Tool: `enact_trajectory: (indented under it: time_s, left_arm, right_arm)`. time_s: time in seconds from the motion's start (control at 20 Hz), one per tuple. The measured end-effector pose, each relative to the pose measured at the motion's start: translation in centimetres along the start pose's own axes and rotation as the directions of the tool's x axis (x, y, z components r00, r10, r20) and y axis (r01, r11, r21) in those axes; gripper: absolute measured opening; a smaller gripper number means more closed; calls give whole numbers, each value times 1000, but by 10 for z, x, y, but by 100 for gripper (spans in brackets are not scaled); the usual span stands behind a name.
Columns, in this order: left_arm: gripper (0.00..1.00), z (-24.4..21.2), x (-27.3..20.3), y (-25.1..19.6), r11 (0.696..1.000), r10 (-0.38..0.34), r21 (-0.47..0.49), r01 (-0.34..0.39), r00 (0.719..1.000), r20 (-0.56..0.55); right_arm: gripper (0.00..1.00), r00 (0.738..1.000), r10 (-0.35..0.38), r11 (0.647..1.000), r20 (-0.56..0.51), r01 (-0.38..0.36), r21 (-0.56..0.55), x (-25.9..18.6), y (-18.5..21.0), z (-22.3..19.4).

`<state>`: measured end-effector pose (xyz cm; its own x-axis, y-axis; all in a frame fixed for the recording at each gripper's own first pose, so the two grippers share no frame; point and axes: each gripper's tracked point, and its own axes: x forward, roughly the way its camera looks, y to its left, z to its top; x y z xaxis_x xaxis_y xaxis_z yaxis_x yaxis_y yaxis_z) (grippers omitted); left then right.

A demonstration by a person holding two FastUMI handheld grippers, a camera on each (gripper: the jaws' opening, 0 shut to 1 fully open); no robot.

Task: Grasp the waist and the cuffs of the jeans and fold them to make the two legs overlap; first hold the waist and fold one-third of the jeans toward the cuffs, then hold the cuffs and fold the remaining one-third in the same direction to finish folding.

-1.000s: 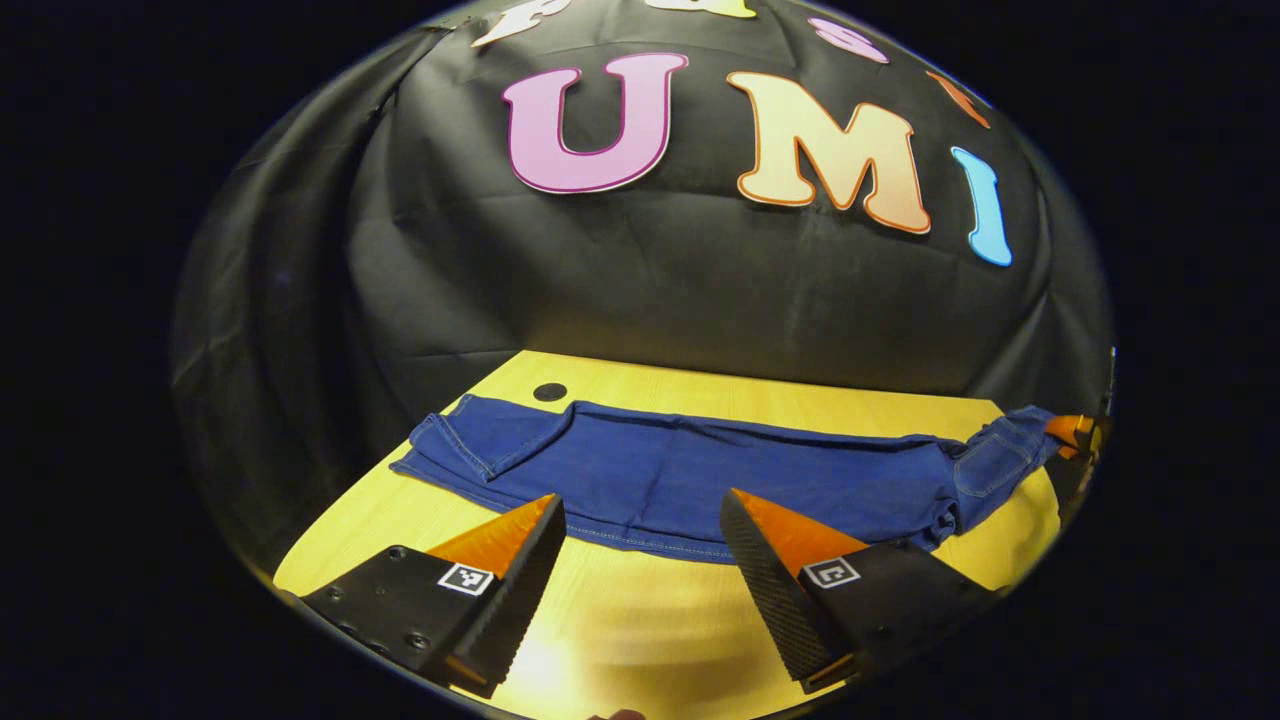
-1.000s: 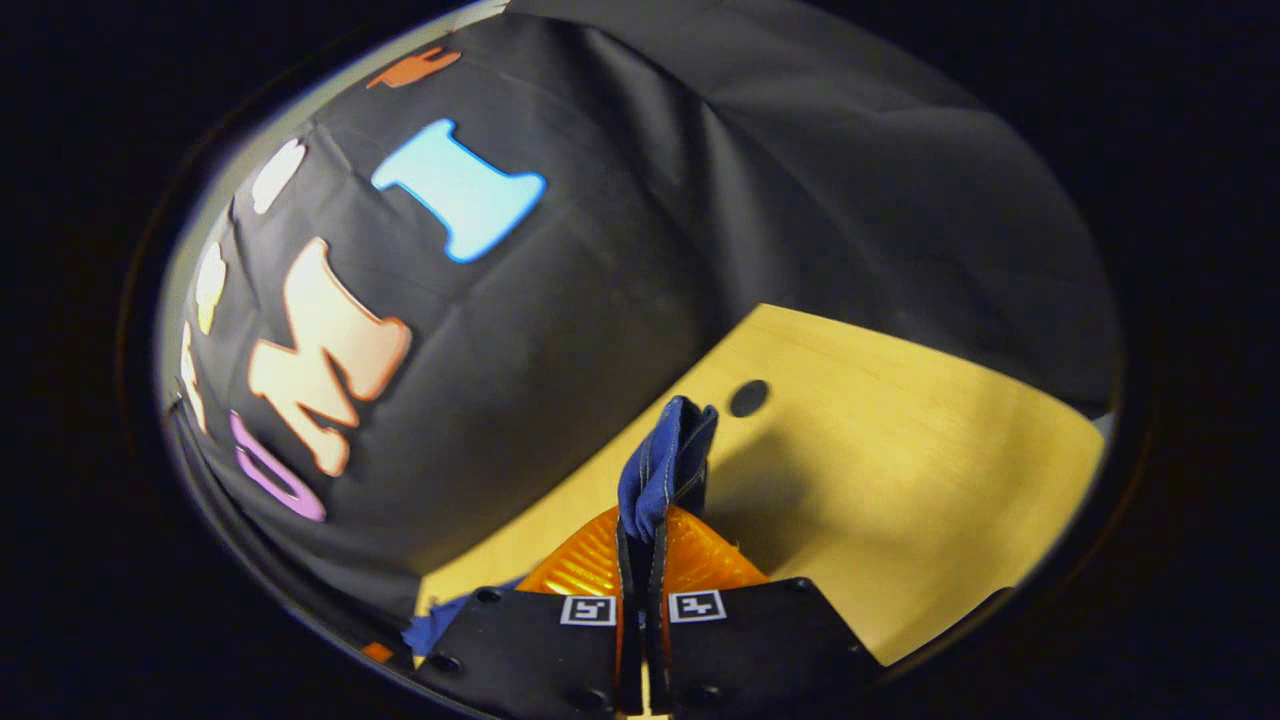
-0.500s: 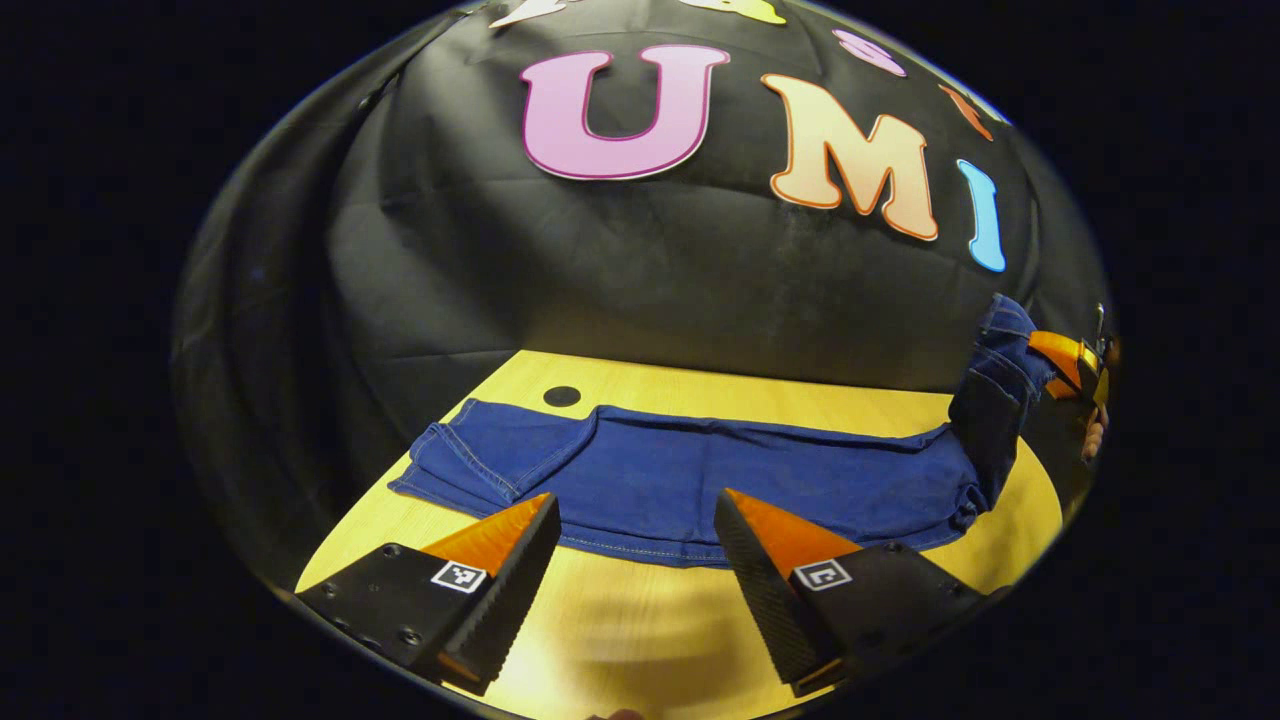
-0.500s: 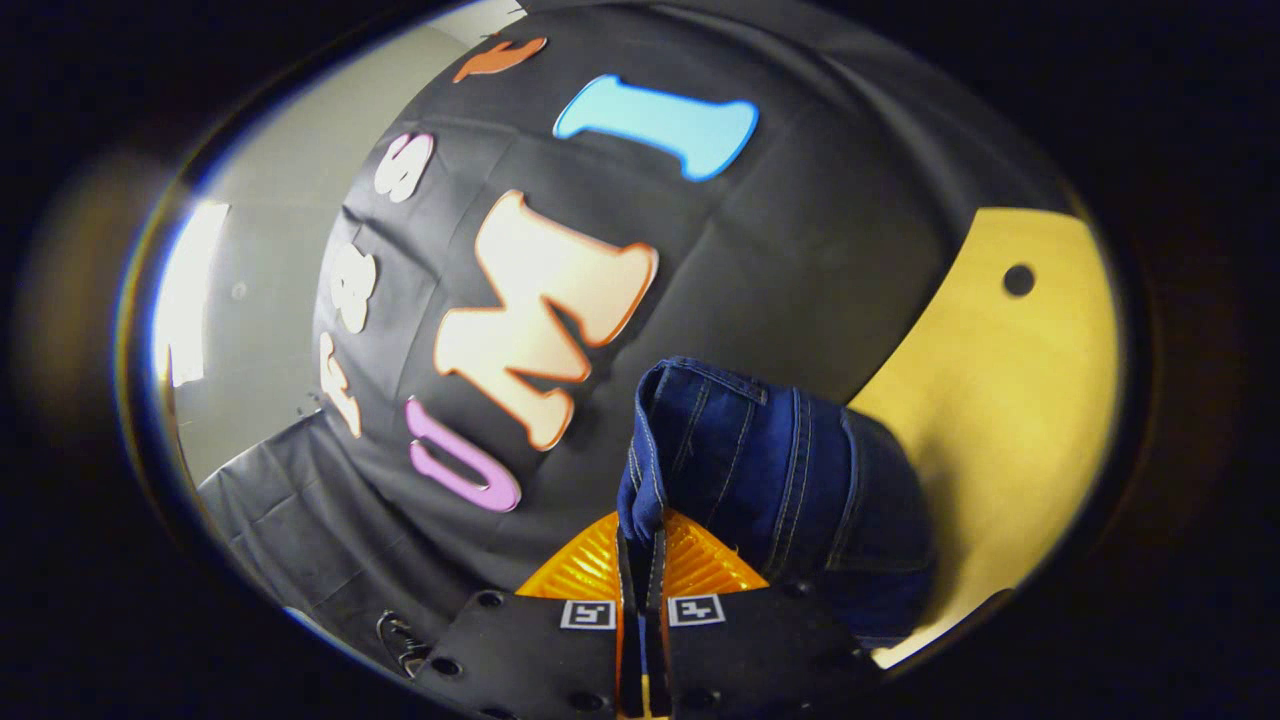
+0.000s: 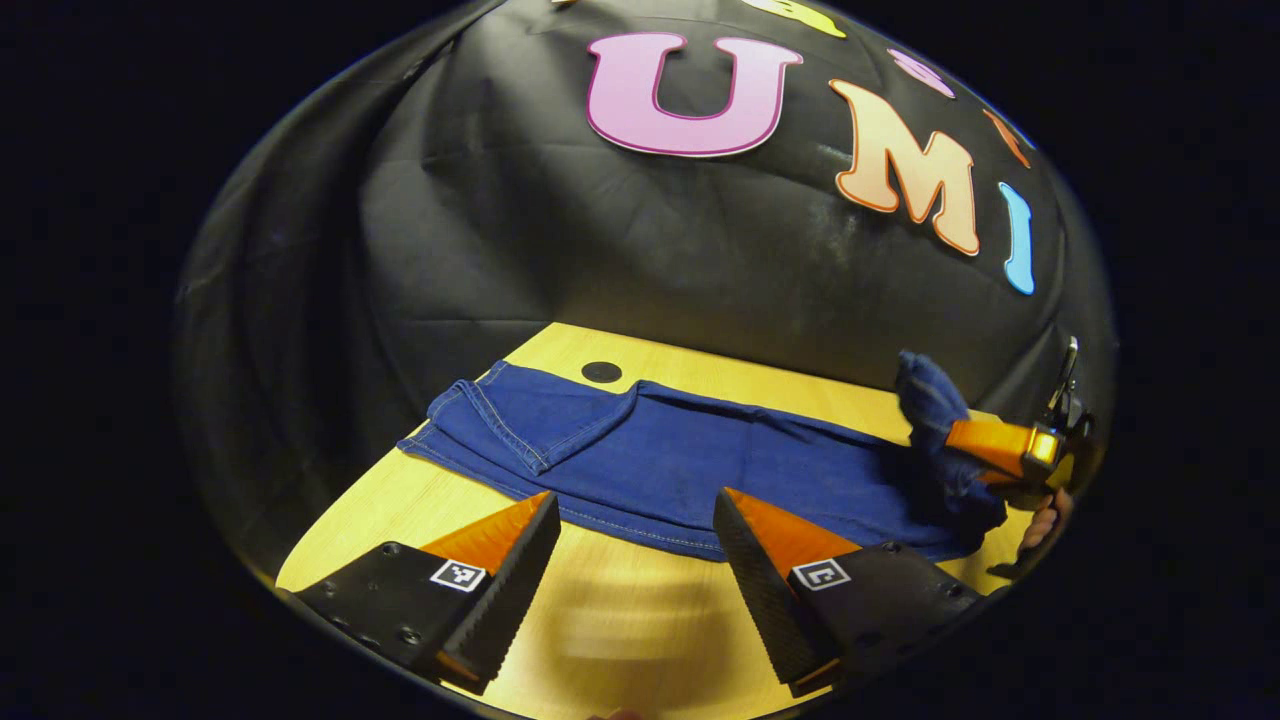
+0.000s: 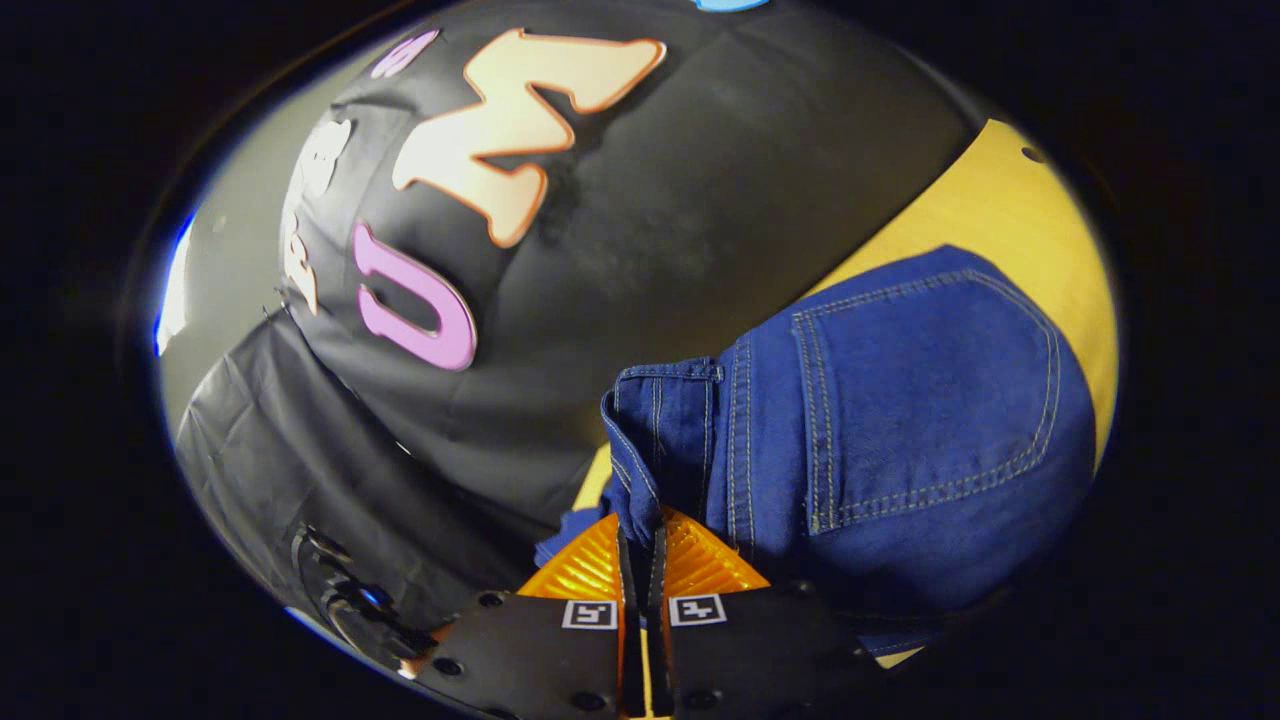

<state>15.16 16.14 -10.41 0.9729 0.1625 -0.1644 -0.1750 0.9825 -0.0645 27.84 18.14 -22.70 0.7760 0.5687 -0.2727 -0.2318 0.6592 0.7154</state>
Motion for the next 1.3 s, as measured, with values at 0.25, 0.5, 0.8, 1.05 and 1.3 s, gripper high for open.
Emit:
enact_trajectory:
  time_s: [0.25, 0.5, 0.8, 1.05, 1.3]
  left_arm:
    - [95, -1, 2, 15, 999, 24, -25, -24, 1000, 9]
    - [95, 5, 4, 37, 997, 70, -25, -69, 997, 19]
    - [94, 18, 14, 83, 987, 134, -98, -128, 990, 53]
    - [94, 19, 49, 124, 983, 168, -84, -164, 985, 37]
    - [94, 7, 85, 147, 985, 167, -52, -167, 986, -14]
  right_arm:
    - [5, 990, -121, 988, -67, 113, -109, 13, -26, -34]
    - [4, 975, -205, 947, -85, 176, -268, 11, -33, -37]
    - [3, 962, -253, 932, -105, 213, -292, 11, -32, -37]
    - [50, 972, -195, 950, -129, 155, -271, 6, -7, -42]
    - [98, 972, -223, 939, -78, 193, -285, -31, 5, -26]
